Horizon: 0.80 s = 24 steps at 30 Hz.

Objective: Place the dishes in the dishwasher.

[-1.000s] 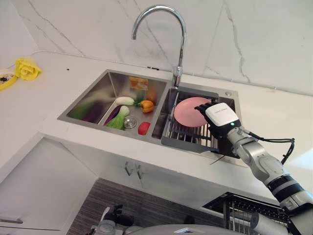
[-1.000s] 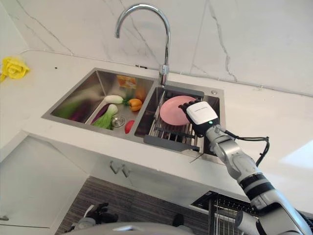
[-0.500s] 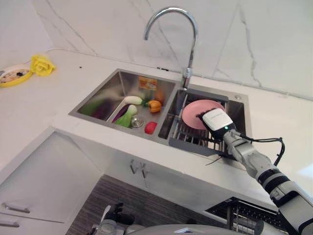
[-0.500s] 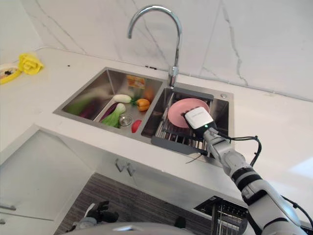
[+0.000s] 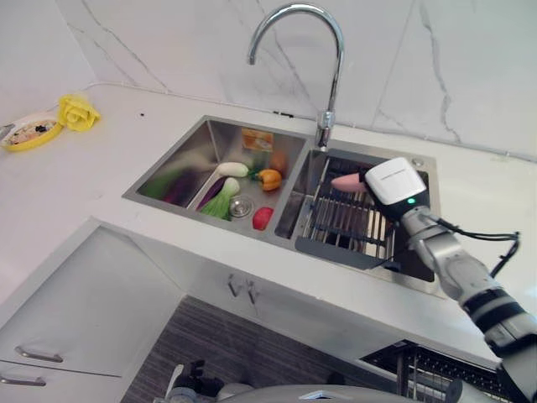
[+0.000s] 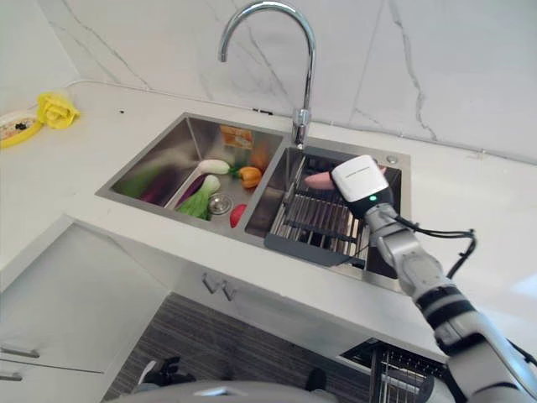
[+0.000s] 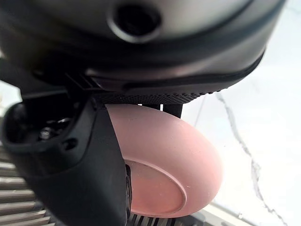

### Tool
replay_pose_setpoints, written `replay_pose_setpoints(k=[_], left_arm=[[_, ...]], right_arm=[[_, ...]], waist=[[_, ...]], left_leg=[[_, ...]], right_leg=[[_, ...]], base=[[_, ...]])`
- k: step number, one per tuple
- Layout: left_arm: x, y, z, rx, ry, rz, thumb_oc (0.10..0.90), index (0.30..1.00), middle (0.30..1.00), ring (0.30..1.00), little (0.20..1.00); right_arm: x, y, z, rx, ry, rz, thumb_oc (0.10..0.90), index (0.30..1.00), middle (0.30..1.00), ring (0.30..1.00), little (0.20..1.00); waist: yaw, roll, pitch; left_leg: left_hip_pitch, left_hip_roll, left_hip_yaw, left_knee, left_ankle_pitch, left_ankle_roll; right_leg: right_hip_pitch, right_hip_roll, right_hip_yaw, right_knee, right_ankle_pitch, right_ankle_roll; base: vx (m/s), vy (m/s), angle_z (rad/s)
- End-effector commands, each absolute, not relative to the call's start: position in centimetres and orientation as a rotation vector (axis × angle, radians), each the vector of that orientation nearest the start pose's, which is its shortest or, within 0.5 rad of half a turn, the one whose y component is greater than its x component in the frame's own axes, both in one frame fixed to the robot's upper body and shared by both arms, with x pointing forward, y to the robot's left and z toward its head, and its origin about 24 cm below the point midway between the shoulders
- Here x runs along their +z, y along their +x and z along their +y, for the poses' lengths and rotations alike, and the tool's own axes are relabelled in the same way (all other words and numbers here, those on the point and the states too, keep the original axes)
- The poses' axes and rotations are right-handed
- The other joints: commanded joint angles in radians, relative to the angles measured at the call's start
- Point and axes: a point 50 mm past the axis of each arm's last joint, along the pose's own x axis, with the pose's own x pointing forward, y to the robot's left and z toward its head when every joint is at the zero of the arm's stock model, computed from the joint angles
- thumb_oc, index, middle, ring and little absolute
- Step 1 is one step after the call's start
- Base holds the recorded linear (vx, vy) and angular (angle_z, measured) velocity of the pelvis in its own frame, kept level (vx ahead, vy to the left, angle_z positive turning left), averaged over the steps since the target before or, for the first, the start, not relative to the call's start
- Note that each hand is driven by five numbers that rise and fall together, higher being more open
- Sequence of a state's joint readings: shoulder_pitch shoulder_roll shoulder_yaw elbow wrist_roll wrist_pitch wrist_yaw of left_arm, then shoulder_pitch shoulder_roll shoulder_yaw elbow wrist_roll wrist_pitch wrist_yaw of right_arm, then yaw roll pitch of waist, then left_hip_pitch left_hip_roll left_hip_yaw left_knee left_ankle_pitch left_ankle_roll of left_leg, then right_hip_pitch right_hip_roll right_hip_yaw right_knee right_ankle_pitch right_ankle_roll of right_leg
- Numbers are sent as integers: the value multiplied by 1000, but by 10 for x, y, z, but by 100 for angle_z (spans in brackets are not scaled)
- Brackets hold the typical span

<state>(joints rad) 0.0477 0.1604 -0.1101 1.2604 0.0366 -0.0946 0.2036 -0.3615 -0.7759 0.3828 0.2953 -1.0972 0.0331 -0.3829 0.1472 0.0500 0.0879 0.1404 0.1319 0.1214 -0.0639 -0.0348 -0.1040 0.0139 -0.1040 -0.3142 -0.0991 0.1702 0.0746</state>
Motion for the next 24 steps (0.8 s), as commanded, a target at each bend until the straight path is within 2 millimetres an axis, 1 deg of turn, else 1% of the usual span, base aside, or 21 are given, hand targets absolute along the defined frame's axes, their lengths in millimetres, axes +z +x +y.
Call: replay_pose_setpoints(k=[1, 4, 5, 6, 7, 8, 9, 10, 11, 12, 13, 14, 15, 17, 18, 19, 20, 21, 22, 23, 24], left_arm=[[-167, 70, 222, 79, 472, 1205, 800, 900, 900, 900, 900], [-166, 72, 224, 90, 483, 1185, 800, 900, 900, 900, 900], [-165, 74, 226, 100, 487, 1176, 800, 900, 900, 900, 900], [-163, 78, 228, 109, 492, 1158, 800, 900, 900, 900, 900], [-162, 83, 229, 114, 495, 1140, 800, 900, 900, 900, 900], [-160, 90, 227, 123, 488, 1105, 800, 900, 900, 900, 900], [-160, 91, 227, 121, 489, 1103, 800, 900, 900, 900, 900], [-154, 103, 226, 186, 434, 1023, 800, 900, 900, 900, 900], [-155, 101, 227, 218, 410, 1027, 800, 900, 900, 900, 900], [-155, 100, 226, 239, 390, 1030, 800, 900, 900, 900, 900], [-155, 101, 226, 238, 391, 1030, 800, 900, 900, 900, 900], [-155, 106, 220, 202, 394, 1021, 800, 900, 900, 900, 900], [-155, 107, 220, 200, 395, 1020, 800, 900, 900, 900, 900], [-152, 112, 224, 181, 429, 990, 800, 900, 900, 900, 900], [-151, 113, 226, 150, 466, 989, 800, 900, 900, 900, 900], [-151, 112, 230, 128, 482, 1005, 800, 900, 900, 900, 900], [-152, 108, 236, 133, 494, 1028, 800, 900, 900, 900, 900], [-152, 105, 240, 142, 496, 1041, 800, 900, 900, 900, 900], [-153, 100, 243, 150, 508, 1064, 800, 900, 900, 900, 900], [-153, 100, 243, 150, 508, 1064, 800, 900, 900, 900, 900], [-155, 90, 247, 148, 502, 1106, 800, 900, 900, 900, 900]], right_arm=[[185, 307, -232, -418, -1806, -732, 400, 300, 300, 300, 300], [209, 283, -232, -485, -1753, -859, 400, 300, 300, 300, 300], [216, 276, -233, -512, -1739, -898, 400, 300, 300, 300, 300], [221, 268, -233, -535, -1710, -935, 400, 300, 300, 300, 300], [230, 257, -232, -549, -1697, -985, 400, 300, 300, 300, 300], [236, 249, -229, -554, -1691, -1031, 400, 300, 300, 300, 300], [236, 248, -230, -555, -1692, -1030, 400, 300, 300, 300, 300], [244, 238, -222, -543, -1623, -1108, 400, 300, 300, 300, 300], [249, 235, -221, -526, -1633, -1127, 400, 300, 300, 300, 300], [251, 231, -220, -509, -1608, -1139, 400, 300, 300, 300, 300], [252, 230, -220, -509, -1608, -1138, 400, 300, 300, 300, 300], [267, 212, -225, -547, -1568, -1187, 400, 300, 300, 300, 300], [267, 212, -225, -550, -1569, -1185, 400, 300, 300, 300, 300], [269, 212, -229, -560, -1566, -1156, 400, 300, 300, 300, 300], [271, 208, -231, -580, -1565, -1156, 400, 300, 300, 300, 300], [269, 206, -233, -575, -1571, -1136, 400, 300, 300, 300, 300], [269, 205, -232, -576, -1580, -1141, 400, 300, 300, 300, 300], [268, 204, -230, -565, -1580, -1151, 400, 300, 300, 300, 300], [265, 205, -229, -537, -1586, -1139, 400, 300, 300, 300, 300], [265, 204, -229, -537, -1586, -1140, 400, 300, 300, 300, 300], [256, 206, -233, -475, -1621, -1062, 400, 300, 300, 300, 300]], waist=[[-3, -92, -9], [-23, -79, -1], [-32, -77, 10], [-41, -79, 27], [-49, -88, 48], [-51, -92, 64], [-51, -91, 65], [-37, -85, 87], [-37, -89, 88], [-53, -93, 89], [-48, -94, 89], [-120, -113, 115], [-113, -118, 113], [-140, -142, 137], [-147, -153, 144], [-162, -157, 158], [-172, -148, 171], [-165, -141, 180], [-160, -135, 183], [-163, -138, 184], [-165, -119, 171]], left_leg=[[-75, 33, -17, -23, 80, -55], [-76, 29, -21, -23, 94, -59], [-88, 31, -16, -3, 106, -68], [-115, 33, -18, 48, 107, -80], [-161, 29, -32, 136, 93, -95], [-194, 17, -65, 206, 79, -108], [-202, 17, -68, 220, 72, -108], [-208, -23, -231, 261, 70, -123], [-186, -44, -326, 270, 30, -109], [-172, -56, -369, 260, 1, -93], [-172, -56, -365, 259, 1, -92], [-137, -77, -317, 203, -90, -17], [-139, -82, -311, 199, -83, -15], [-147, -108, -233, 203, -110, 20], [-145, -114, -172, 195, -120, 39], [-132, -107, -124, 185, -123, 48], [-113, -88, -87, 180, -124, 52], [-105, -81, -61, 178, -115, 55], [-104, -86, -36, 170, -96, 64], [-104, -90, -38, 165, -88, 64], [-111, -95, 15, 133, -48, 88]], right_leg=[[158, -130, 3, 13, -144, 133], [161, -131, -2, 14, -150, 132], [160, -130, 5, 15, -154, 128], [159, -134, 10, 16, -157, 122], [156, -142, 13, 16, -156, 115], [149, -146, 24, 15, -153, 114], [149, -146, 23, 15, -153, 114], [117, -147, 88, 13, -132, 114], [92, -146, 144, 12, -115, 123], [68, -155, 190, 13, -97, 131], [66, -156, 194, 13, -96, 132], [-16, -201, 301, 22, -42, 168], [-24, -205, 309, 21, -37, 170], [-111, -217, 398, 33, -5, 187], [-168, -204, 440, 68, -3, 187], [-217, -185, 436, 101, 13, 187], [-239, -172, 382, 132, 6, 187], [-241, -170, 308, 170, -8, 186], [-219, -176, 243, 207, -32, 176], [-220, -180, 242, 208, -29, 176], [-164, -135, 205, 349, -118, 140]], base=[[0, 0, 0], [-20, -12, 5], [-76, -34, 9], [-143, -53, 13], [-182, -45, 19], [-137, -23, 27], [-144, 75, 18], [-97, 120, -20], [-115, 168, -61], [-32, 98, -116], [-145, 359, -159], [-131, 315, -158], [-208, 418, -133], [-220, 301, -155], [-234, 323, -291], [-158, 275, -305], [-147, 238, -211], [-193, 274, -141], [-179, 193, -153], [-310, 305, -173], [-270, 299, -163]])
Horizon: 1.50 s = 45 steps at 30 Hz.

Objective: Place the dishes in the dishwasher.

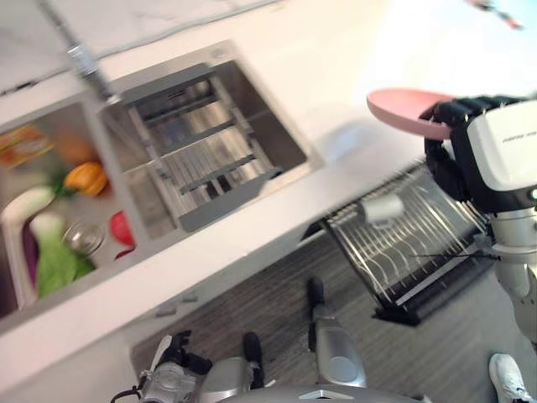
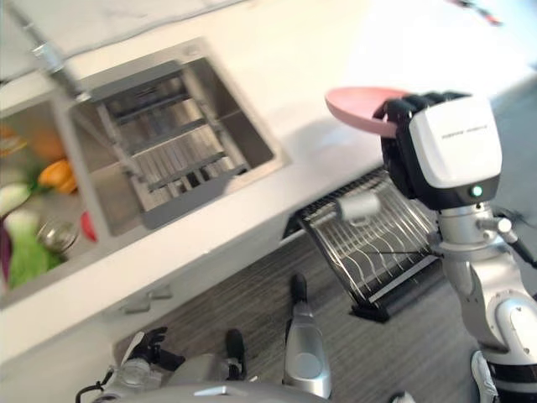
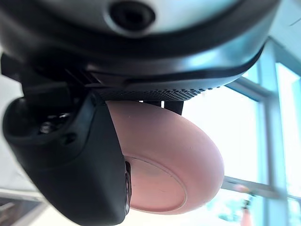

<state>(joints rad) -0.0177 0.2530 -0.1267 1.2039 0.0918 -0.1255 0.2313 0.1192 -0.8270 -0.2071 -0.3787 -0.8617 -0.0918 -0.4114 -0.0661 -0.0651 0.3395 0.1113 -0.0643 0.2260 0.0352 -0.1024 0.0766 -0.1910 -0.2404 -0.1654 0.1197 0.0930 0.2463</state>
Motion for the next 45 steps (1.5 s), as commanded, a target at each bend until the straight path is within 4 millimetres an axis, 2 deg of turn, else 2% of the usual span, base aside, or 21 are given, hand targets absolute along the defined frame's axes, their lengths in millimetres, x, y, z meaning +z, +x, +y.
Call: replay_pose_setpoints(k=[1, 2, 3, 4, 5, 6, 7, 10, 13, 17, 19, 21, 22, 25, 28, 34, 36, 37, 38, 39, 45], left_arm=[[-157, 84, 246, 125, 503, 1133, 800, 900, 900, 900, 900], [-158, 80, 247, 112, 511, 1152, 800, 900, 900, 900, 900], [-159, 77, 247, 109, 511, 1164, 800, 900, 900, 900, 900], [-159, 77, 247, 107, 513, 1163, 800, 900, 900, 900, 900], [-159, 74, 248, 127, 498, 1169, 800, 900, 900, 900, 900], [-159, 74, 249, 172, 464, 1170, 800, 900, 900, 900, 900], [-158, 76, 249, 190, 445, 1154, 800, 900, 900, 900, 900], [-158, 81, 247, 203, 421, 1144, 800, 900, 900, 900, 900], [-157, 92, 243, 161, 450, 1118, 800, 900, 900, 900, 900], [-152, 105, 247, 192, 469, 1085, 800, 900, 900, 900, 900], [-152, 106, 246, 200, 453, 1080, 800, 900, 900, 900, 900], [-153, 106, 245, 202, 449, 1079, 800, 900, 900, 900, 900], [-152, 110, 244, 185, 469, 1064, 800, 900, 900, 900, 900], [-151, 110, 246, 227, 434, 1057, 800, 900, 900, 900, 900], [-152, 111, 239, 213, 413, 1044, 800, 900, 900, 900, 900], [-155, 108, 227, 183, 386, 1042, 800, 900, 900, 900, 900], [-156, 107, 222, 163, 391, 1044, 800, 900, 900, 900, 900], [-157, 107, 220, 163, 383, 1044, 800, 900, 900, 900, 900], [-157, 107, 220, 164, 384, 1044, 800, 900, 900, 900, 900], [-157, 108, 219, 159, 382, 1049, 800, 900, 900, 900, 900], [-158, 102, 227, 158, 393, 1083, 800, 900, 900, 900, 900]], right_arm=[[250, 206, -239, -465, -1648, -1010, 400, 300, 300, 300, 300], [244, 205, -246, -448, -1661, -949, 400, 300, 300, 300, 300], [241, 203, -248, -449, -1655, -926, 400, 300, 300, 300, 300], [241, 203, -249, -450, -1656, -924, 400, 300, 300, 300, 300], [239, 204, -249, -459, -1646, -922, 400, 300, 300, 300, 300], [231, 213, -246, -415, -1603, -887, 400, 300, 300, 300, 300], [228, 217, -247, -403, -1592, -875, 400, 300, 300, 300, 300], [215, 233, -257, -365, -1611, -772, 400, 300, 300, 300, 300], [223, 255, -255, -369, -1623, -781, 400, 300, 300, 300, 300], [218, 275, -250, -335, -1616, -761, 400, 300, 300, 300, 300], [218, 287, -257, -336, -1688, -716, 400, 300, 300, 300, 300], [218, 289, -256, -335, -1689, -721, 400, 300, 300, 300, 300], [221, 306, -254, -315, -1747, -700, 400, 300, 300, 300, 300], [214, 321, -253, -276, -1786, -641, 400, 300, 300, 300, 300], [206, 341, -268, -278, -1920, -509, 400, 300, 300, 300, 300], [218, 357, -287, -355, -2057, -400, 400, 300, 300, 300, 300], [218, 360, -288, -382, -2032, -376, 400, 300, 300, 300, 300], [218, 361, -285, -392, -1987, -386, 563, 545, 545, 545, 545], [218, 361, -285, -392, -1986, -386, 563, 545, 545, 545, 545], [216, 361, -277, -367, -1910, -401, 800, 900, 900, 900, 900], [204, 347, -269, -265, -1675, -414, 800, 900, 900, 900, 900]], waist=[[41, 12, -91], [37, 19, -102], [43, 23, -111], [49, 25, -113], [64, 22, -124], [95, 17, -145], [100, 15, -149], [122, 31, -146], [148, 48, -82], [168, 55, -30], [188, 78, 11], [182, 81, 12], [198, 102, 44], [215, 113, 61], [229, 129, 77], [238, 133, 89], [235, 132, 89], [233, 131, 88], [234, 131, 88], [230, 124, 86], [205, 105, 54]], left_leg=[[-87, 101, -76, 10, 46, -76], [-87, 96, -71, -10, 58, -69], [-89, 88, -66, -22, 66, -66], [-93, 91, -62, -24, 73, -66], [-105, 78, -46, -40, 82, -69], [-127, 57, -35, -84, 112, -83], [-136, 64, -32, -99, 120, -88], [-154, 86, -25, -107, 132, -104], [-203, 113, -25, -105, 159, -124], [-251, 135, -42, -101, 193, -138], [-280, 137, -70, -94, 210, -146], [-282, 137, -73, -93, 210, -146], [-313, 141, -87, -89, 225, -155], [-336, 148, -93, -94, 241, -163], [-358, 154, -107, -101, 256, -171], [-368, 161, -108, -102, 265, -181], [-366, 162, -110, -103, 263, -181], [-364, 164, -109, -103, 263, -181], [-363, 164, -108, -103, 263, -181], [-356, 166, -104, -102, 259, -181], [-308, 171, -100, -101, 243, -177]], right_leg=[[53, 48, 94, 243, -90, -42], [60, 84, 132, 304, -139, -52], [79, 98, 135, 313, -174, -64], [74, 102, 138, 308, -166, -66], [113, 89, 107, 241, -189, -74], [148, 80, 90, 75, -183, -78], [140, 86, 106, 23, -168, -78], [149, 96, 118, -104, -128, -75], [138, 88, 96, -158, -81, -70], [107, 104, 96, -165, -71, -85], [92, 106, 75, -157, -68, -96], [91, 107, 73, -157, -68, -97], [64, 107, 61, -158, -55, -100], [36, 111, 57, -156, -48, -102], [10, 113, 51, -152, -46, -106], [-8, 119, 52, -149, -38, -107], [-9, 120, 56, -149, -38, -106], [-9, 121, 59, -149, -37, -106], [-9, 121, 60, -148, -37, -106], [-8, 121, 66, -146, -39, -107], [28, 119, 63, -136, -57, -110]], base=[[-303, 336, -104], [-159, 166, -60], [-104, 65, -33], [-124, 50, -29], [-225, 14, -68], [-262, -43, -95], [-226, -110, -122], [-91, -179, -70], [-247, -125, 22], [-177, -105, 2], [-77, -71, 13], [-79, -38, 21], [-119, -49, 36], [-84, -36, 21], [-40, -24, 23], [-16, -10, 12], [3, 3, 2], [6, 5, 3], [0, 0, 0], [9, -1, -5], [42, 1, -7]])
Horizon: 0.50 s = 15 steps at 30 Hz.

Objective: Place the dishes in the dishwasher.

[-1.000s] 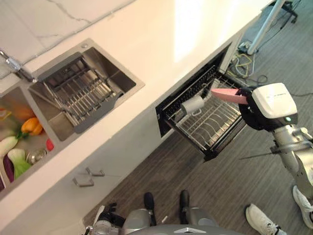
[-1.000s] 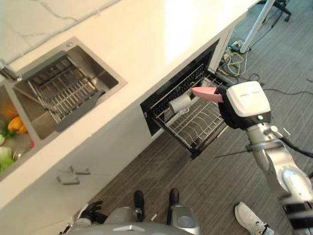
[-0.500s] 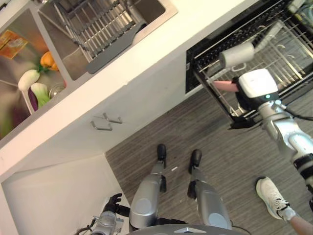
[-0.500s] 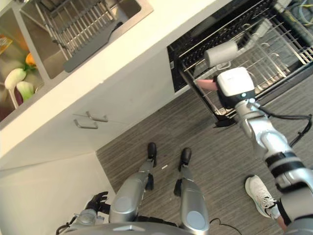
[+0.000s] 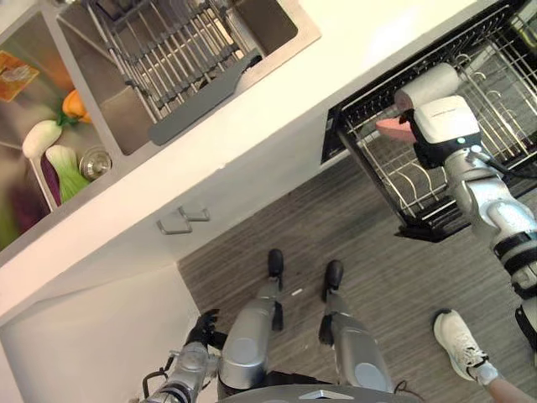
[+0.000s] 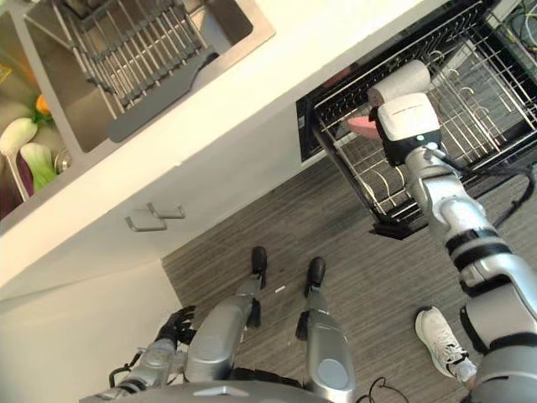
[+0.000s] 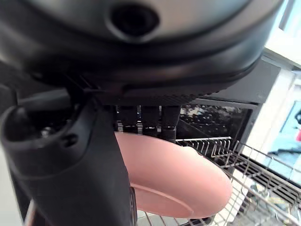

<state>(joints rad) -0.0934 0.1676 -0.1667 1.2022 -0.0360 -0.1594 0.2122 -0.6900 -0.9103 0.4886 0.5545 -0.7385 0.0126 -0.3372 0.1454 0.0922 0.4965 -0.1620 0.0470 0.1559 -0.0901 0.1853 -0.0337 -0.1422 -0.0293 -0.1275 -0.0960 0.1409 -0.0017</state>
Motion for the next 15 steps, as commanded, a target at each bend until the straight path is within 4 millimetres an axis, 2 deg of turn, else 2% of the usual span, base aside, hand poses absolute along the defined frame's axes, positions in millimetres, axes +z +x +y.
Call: replay_pose_setpoints(k=[1, 6, 9, 12, 13, 14, 15], left_arm=[[-158, 101, 229, 158, 395, 1089, 800, 900, 900, 900, 900], [-156, 99, 241, 167, 411, 1108, 800, 900, 900, 900, 900], [-157, 93, 245, 161, 423, 1130, 800, 900, 900, 900, 900], [-158, 87, 247, 153, 440, 1156, 800, 900, 900, 900, 900], [-158, 87, 247, 150, 443, 1156, 800, 900, 900, 900, 900], [-158, 87, 247, 156, 442, 1156, 800, 900, 900, 900, 900], [-157, 90, 248, 161, 442, 1146, 800, 900, 900, 900, 900]], right_arm=[[203, 342, -268, -257, -1641, -426, 800, 900, 900, 900, 900], [205, 306, -282, -263, -1504, -462, 800, 900, 900, 900, 900], [197, 289, -311, -347, -1422, -378, 800, 900, 900, 900, 900], [188, 269, -346, -525, -1321, -285, 800, 900, 900, 900, 900], [187, 268, -347, -528, -1320, -282, 800, 900, 900, 900, 900], [173, 253, -372, -661, -1241, -187, 800, 900, 900, 900, 900], [163, 241, -388, -725, -1234, -113, 800, 900, 900, 900, 900]], waist=[[-11, -55, -109], [-52, -65, -148], [-71, -72, -189], [-93, -82, -226], [-90, -82, -227], [-106, -79, -243], [-110, -78, -247]], left_leg=[[-24, 59, -28, 25, -48, -66], [28, 48, -27, 35, -70, -63], [66, 44, -26, 32, -81, -60], [94, 39, -26, 21, -85, -59], [94, 39, -26, 21, -85, -59], [100, 35, -28, 14, -88, -56], [99, 34, -29, 12, -87, -55]], right_leg=[[-12, -93, 24, 82, -108, 138], [43, -98, 19, 93, -133, 137], [84, -96, 20, 92, -147, 135], [110, -87, 28, 82, -154, 133], [111, -87, 27, 82, -155, 133], [114, -84, 31, 78, -157, 132], [113, -82, 33, 78, -158, 132]], base=[[67, 8, 1], [68, -2, 6], [87, -12, 1], [71, -24, 1], [46, -24, 1], [0, 0, 0], [0, 0, 0]])
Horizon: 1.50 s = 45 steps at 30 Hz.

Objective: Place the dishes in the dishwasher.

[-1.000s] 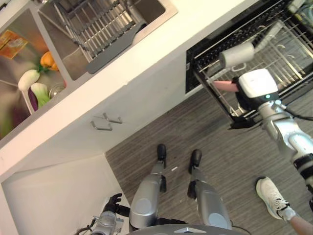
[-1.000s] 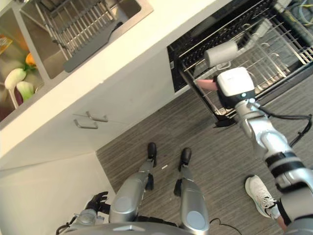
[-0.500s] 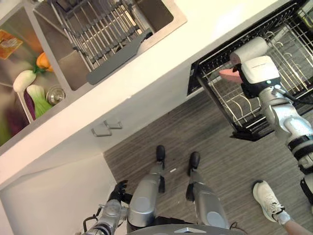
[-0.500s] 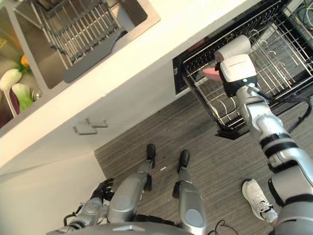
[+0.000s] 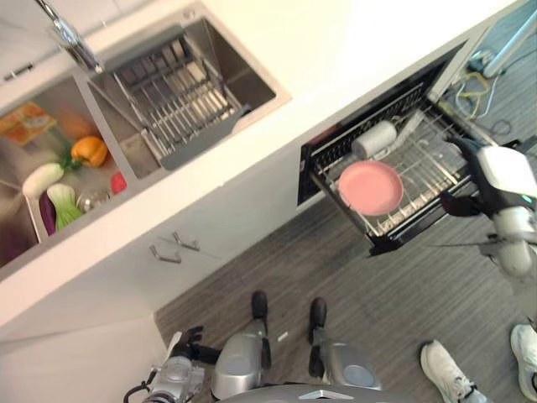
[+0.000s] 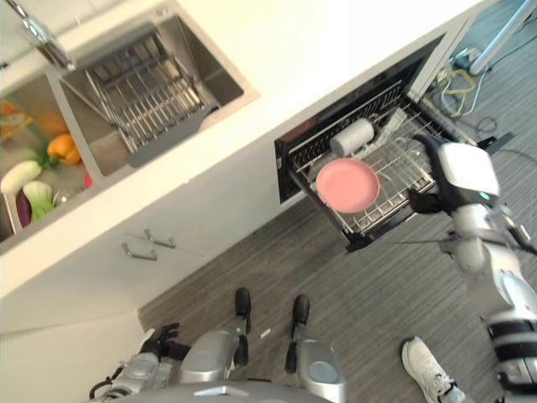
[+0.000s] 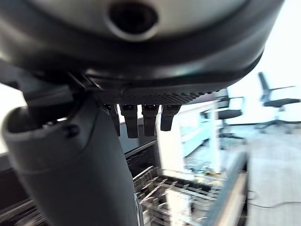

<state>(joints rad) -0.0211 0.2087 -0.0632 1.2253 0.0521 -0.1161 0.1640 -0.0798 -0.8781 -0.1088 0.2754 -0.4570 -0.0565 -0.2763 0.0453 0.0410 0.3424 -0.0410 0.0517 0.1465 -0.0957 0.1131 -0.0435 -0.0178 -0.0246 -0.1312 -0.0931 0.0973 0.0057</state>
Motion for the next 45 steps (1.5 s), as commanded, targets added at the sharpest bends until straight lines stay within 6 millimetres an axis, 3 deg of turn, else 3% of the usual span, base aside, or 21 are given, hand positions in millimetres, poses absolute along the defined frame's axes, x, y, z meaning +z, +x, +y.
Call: replay_pose_setpoints(k=[1, 6, 7, 8, 12, 16, 17, 19, 22, 23, 27, 30, 32, 33, 34, 37, 39, 40, 43, 44, 45], left_arm=[[-155, 95, 247, 165, 438, 1125, 800, 900, 900, 900, 900], [-156, 98, 238, 124, 432, 1094, 800, 900, 900, 900, 900], [-156, 97, 235, 106, 432, 1092, 800, 900, 900, 900, 900], [-158, 95, 226, 54, 432, 1079, 800, 900, 900, 900, 900], [-157, 98, 213, 1, 430, 1028, 800, 900, 900, 900, 900], [-157, 99, 204, -33, 442, 1005, 800, 900, 900, 900, 900], [-156, 102, 199, -67, 456, 975, 800, 900, 900, 900, 900], [-155, 103, 199, -66, 451, 963, 800, 900, 900, 900, 900], [-152, 106, 193, -124, 465, 916, 800, 900, 900, 900, 900], [-152, 106, 193, -124, 464, 916, 800, 900, 900, 900, 900], [-150, 107, 187, -164, 463, 889, 800, 900, 900, 900, 900], [-147, 114, 182, -184, 447, 855, 800, 900, 900, 900, 900], [-146, 116, 182, -182, 439, 852, 800, 900, 900, 900, 900], [-149, 113, 185, -165, 438, 875, 800, 900, 900, 900, 900], [-149, 113, 185, -166, 438, 874, 800, 900, 900, 900, 900], [-147, 118, 192, -97, 402, 868, 800, 900, 900, 900, 900], [-147, 118, 201, -29, 358, 886, 800, 900, 900, 900, 900], [-147, 118, 201, -29, 358, 886, 800, 900, 900, 900, 900], [-150, 113, 211, 81, 311, 935, 800, 900, 900, 900, 900], [-152, 107, 215, 120, 302, 970, 800, 900, 900, 900, 900], [-152, 106, 216, 121, 304, 971, 800, 900, 900, 900, 900]], right_arm=[[150, 226, -405, -808, -1188, -32, 800, 900, 900, 900, 900], [114, 204, -420, -889, -1103, 134, 800, 900, 900, 900, 900], [109, 203, -422, -890, -1109, 164, 693, 740, 740, 740, 740], [101, 209, -421, -894, -1086, 186, 400, 300, 300, 300, 300], [88, 226, -420, -903, -1021, 226, 400, 300, 300, 300, 300], [105, 267, -403, -839, -1021, 145, 400, 300, 300, 300, 300], [109, 282, -395, -805, -1033, 131, 400, 300, 300, 300, 300], [116, 290, -392, -784, -1063, 111, 400, 300, 300, 300, 300], [135, 307, -392, -767, -1122, 110, 400, 300, 300, 300, 300], [136, 307, -392, -767, -1122, 109, 400, 300, 300, 300, 300], [167, 327, -384, -747, -1191, 51, 400, 300, 300, 300, 300], [189, 329, -391, -786, -1208, 33, 400, 300, 300, 300, 300], [189, 328, -393, -789, -1205, 41, 413, 319, 319, 319, 319], [188, 330, -386, -766, -1231, 0, 729, 794, 794, 794, 794], [188, 330, -386, -767, -1231, 0, 800, 900, 900, 900, 900], [168, 328, -379, -692, -1280, 13, 800, 900, 900, 900, 900], [135, 322, -373, -621, -1262, 81, 800, 900, 900, 900, 900], [135, 322, -373, -622, -1262, 82, 800, 900, 900, 900, 900], [43, 291, -347, -514, -1055, 260, 800, 900, 900, 900, 900], [-2, 268, -331, -464, -958, 378, 800, 900, 900, 900, 900], [-2, 268, -331, -463, -956, 380, 800, 900, 900, 900, 900]], waist=[[-17, -19, -86], [-24, 20, -61], [-23, 32, -55], [-18, 64, -41], [2, 107, -33], [37, 154, -35], [69, 175, -43], [75, 184, -45], [137, 217, -79], [133, 218, -78], [198, 239, -115], [249, 261, -141], [263, 267, -149], [274, 263, -156], [274, 266, -158], [287, 247, -170], [287, 221, -178], [287, 221, -179], [252, 155, -178], [231, 128, -183], [233, 125, -185]], left_leg=[[-33, 26, -24, 14, -11, -43], [-52, 23, -32, 10, 1, -42], [-57, 21, -34, 10, 5, -43], [-75, 17, -40, 9, 12, -44], [-93, 9, -48, 8, 21, -47], [-110, -1, -63, 8, 36, -60], [-114, -5, -76, 8, 45, -66], [-115, -6, -87, 8, 49, -70], [-112, -16, -137, 8, 58, -83], [-111, -16, -140, 8, 58, -84], [-102, -31, -197, 8, 71, -96], [-94, -50, -256, 9, 88, -122], [-93, -53, -269, 8, 94, -125], [-90, -55, -279, 10, 101, -131], [-94, -55, -281, 8, 106, -129], [-86, -58, -285, 10, 104, -133], [-78, -56, -285, 9, 96, -126], [-80, -56, -286, 9, 97, -126], [-53, -43, -260, 11, 68, -109], [-49, -33, -247, 10, 61, -100], [-49, -33, -246, 10, 60, -100]], right_leg=[[-24, -85, 41, 79, -114, 122], [-57, -85, 40, 97, -113, 115], [-65, -86, 39, 101, -113, 115], [-85, -90, 39, 107, -110, 115], [-95, -96, 31, 102, -105, 118], [-94, -106, 8, 87, -97, 122], [-83, -112, -11, 84, -99, 123], [-75, -114, -28, 84, -101, 123], [-23, -133, -114, 89, -118, 126], [-21, -133, -117, 89, -119, 126], [35, -150, -209, 96, -137, 131], [82, -164, -291, 110, -160, 128], [97, -163, -312, 109, -166, 127], [116, -162, -332, 110, -171, 126], [113, -161, -334, 108, -165, 127], [144, -160, -358, 105, -175, 125], [156, -154, -365, 103, -179, 124], [155, -154, -365, 102, -179, 125], [168, -141, -338, 95, -185, 120], [164, -133, -324, 86, -177, 119], [164, -134, -322, 86, -177, 119]], base=[[-52, -12, 1], [-53, 17, 1], [-86, 61, -5], [-70, 51, -6], [-39, 21, -2], [-21, 0, 4], [2, -28, 31], [-12, -58, 31], [16, -90, 73], [47, -70, 89], [22, -60, 60], [12, -28, 57], [46, -37, 65], [50, -42, 66], [58, -43, 62], [45, -39, 50], [30, -29, 33], [92, -25, 23], [111, -27, 14], [84, -26, 11], [69, -20, 5]])
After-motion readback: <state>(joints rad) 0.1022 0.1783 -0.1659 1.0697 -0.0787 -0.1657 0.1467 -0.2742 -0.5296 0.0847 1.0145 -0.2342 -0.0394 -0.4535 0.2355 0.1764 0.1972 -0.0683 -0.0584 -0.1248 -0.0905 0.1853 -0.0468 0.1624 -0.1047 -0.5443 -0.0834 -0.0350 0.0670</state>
